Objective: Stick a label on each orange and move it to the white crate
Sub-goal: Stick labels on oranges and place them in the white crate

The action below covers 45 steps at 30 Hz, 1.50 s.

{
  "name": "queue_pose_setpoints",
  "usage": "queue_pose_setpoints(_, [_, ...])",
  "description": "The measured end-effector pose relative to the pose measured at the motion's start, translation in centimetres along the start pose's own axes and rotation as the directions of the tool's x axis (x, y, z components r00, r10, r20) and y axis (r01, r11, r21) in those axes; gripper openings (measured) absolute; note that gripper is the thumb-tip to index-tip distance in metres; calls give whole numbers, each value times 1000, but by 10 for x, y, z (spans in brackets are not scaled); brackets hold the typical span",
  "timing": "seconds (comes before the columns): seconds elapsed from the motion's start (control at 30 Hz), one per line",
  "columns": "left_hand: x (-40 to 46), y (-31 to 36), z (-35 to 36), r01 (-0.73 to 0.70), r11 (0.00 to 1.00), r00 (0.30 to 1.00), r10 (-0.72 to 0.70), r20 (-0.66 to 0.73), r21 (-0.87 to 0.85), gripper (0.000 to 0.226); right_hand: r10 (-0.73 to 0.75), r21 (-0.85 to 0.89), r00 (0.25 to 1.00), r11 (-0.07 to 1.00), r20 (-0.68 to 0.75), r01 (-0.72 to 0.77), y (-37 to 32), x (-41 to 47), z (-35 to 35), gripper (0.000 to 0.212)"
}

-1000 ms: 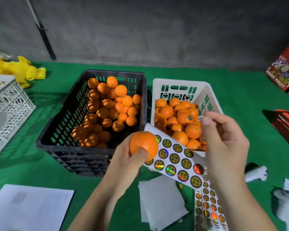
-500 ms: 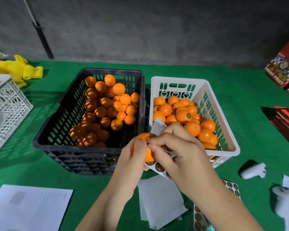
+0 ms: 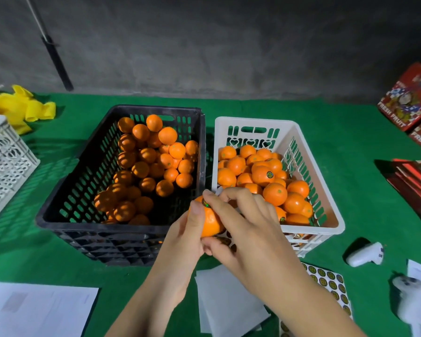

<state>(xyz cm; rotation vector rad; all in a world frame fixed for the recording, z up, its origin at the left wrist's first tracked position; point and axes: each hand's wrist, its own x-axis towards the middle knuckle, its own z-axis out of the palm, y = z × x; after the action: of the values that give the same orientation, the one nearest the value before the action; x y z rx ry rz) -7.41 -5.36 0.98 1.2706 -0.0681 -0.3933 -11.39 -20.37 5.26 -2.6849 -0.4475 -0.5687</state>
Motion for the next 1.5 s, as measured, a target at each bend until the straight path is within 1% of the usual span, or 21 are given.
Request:
queue_pose_setpoints(0.1, [4, -3, -3, 13, 998, 1000, -12, -21, 58, 83, 18, 51, 1000, 999, 6, -19, 3, 2, -2, 72])
queue_pose_setpoints(0.23, [11, -5, -7, 115, 993, 988, -112, -104, 19, 75, 137, 256, 987, 954, 90, -156, 17, 2, -4, 70])
queue_pose_setpoints(0.3, [7, -6, -11, 15, 990, 996, -2, -91, 139, 57, 196, 377, 976, 900, 98, -218, 26, 0, -5, 71])
queue_pose_setpoints(0.37, [4, -5, -22, -92, 936, 972, 158, -173, 338, 22, 229, 418, 973, 881, 31, -221, 42, -1, -6, 71])
queue_pose_setpoints(0.4, [8, -3, -26, -108, 897, 955, 213, -206, 430, 9, 245, 385, 969, 897, -26, -217, 56, -1, -6, 70])
queue_pose_setpoints(0.47, [11, -2, -37, -96, 841, 941, 251, -225, 533, 10, 293, 278, 946, 928, -139, -246, 88, 1, -3, 70])
queue_pose_setpoints(0.6, [16, -1, -44, -129, 824, 941, 278, -194, 552, 14, 400, 115, 893, 916, -204, -384, 147, 23, 24, 69])
queue_pose_setpoints(0.67, [19, -2, -42, -135, 890, 949, 242, -200, 436, 26, 368, 0, 924, 929, -103, -370, 166, 35, 48, 64])
queue_pose_setpoints(0.77, [23, -4, -40, -105, 932, 957, 190, -221, 348, 49, 309, -310, 933, 919, 183, -244, 179, 38, 78, 57])
queue_pose_setpoints(0.87, [23, -4, -42, -119, 869, 976, 192, -106, 481, 30, 337, -388, 916, 891, 220, -235, 176, 34, 84, 60])
queue_pose_setpoints(0.93, [22, -3, -44, -132, 839, 983, 180, -40, 527, 20, 392, -204, 917, 906, 79, -370, 157, 27, 85, 52])
queue_pose_setpoints(0.97, [23, -1, -44, -149, 830, 982, 190, -21, 538, 20, 449, -18, 893, 893, 22, -449, 145, 22, 86, 43])
queue_pose_setpoints(1.0, [24, 2, -45, -168, 824, 979, 204, -7, 541, 20, 505, 218, 861, 836, 56, -504, 133, 19, 85, 41])
queue_pose_setpoints(1.07, [30, 9, -45, -189, 842, 977, 212, 13, 505, 19, 478, 591, 799, 545, 364, -595, 114, 17, 81, 58])
queue_pose_setpoints(1.13, [40, 15, -45, -177, 880, 982, 188, 18, 441, 19, 319, 661, 776, 407, 544, -631, 115, 18, 81, 63])
queue_pose_setpoints(1.2, [56, 18, -47, -195, 896, 980, 195, 41, 399, 24, 265, 716, 805, 367, 531, -594, 123, 23, 86, 60])
queue_pose_setpoints(1.23, [67, 19, -50, -208, 880, 978, 200, 64, 428, 27, 294, 764, 816, 297, 498, -573, 126, 27, 91, 56])
queue_pose_setpoints(1.3, [92, 22, -61, -226, 788, 973, 207, 99, 572, 36, 404, 862, 827, 154, 390, -482, 129, 32, 100, 47])
queue_pose_setpoints(1.33, [108, 22, -68, -226, 710, 972, 206, 110, 666, 37, 455, 886, 826, 148, 333, -439, 131, 33, 104, 43])
queue_pose_setpoints(1.43, [163, 19, -90, -145, 366, 987, 120, 108, 919, 36, 563, 908, 796, 177, 222, -379, 137, 30, 114, 34])
queue_pose_setpoints(1.5, [196, 5, -99, -95, 99, 994, -50, 101, 990, 44, 613, 913, 769, 186, 181, -363, 140, 29, 116, 18])
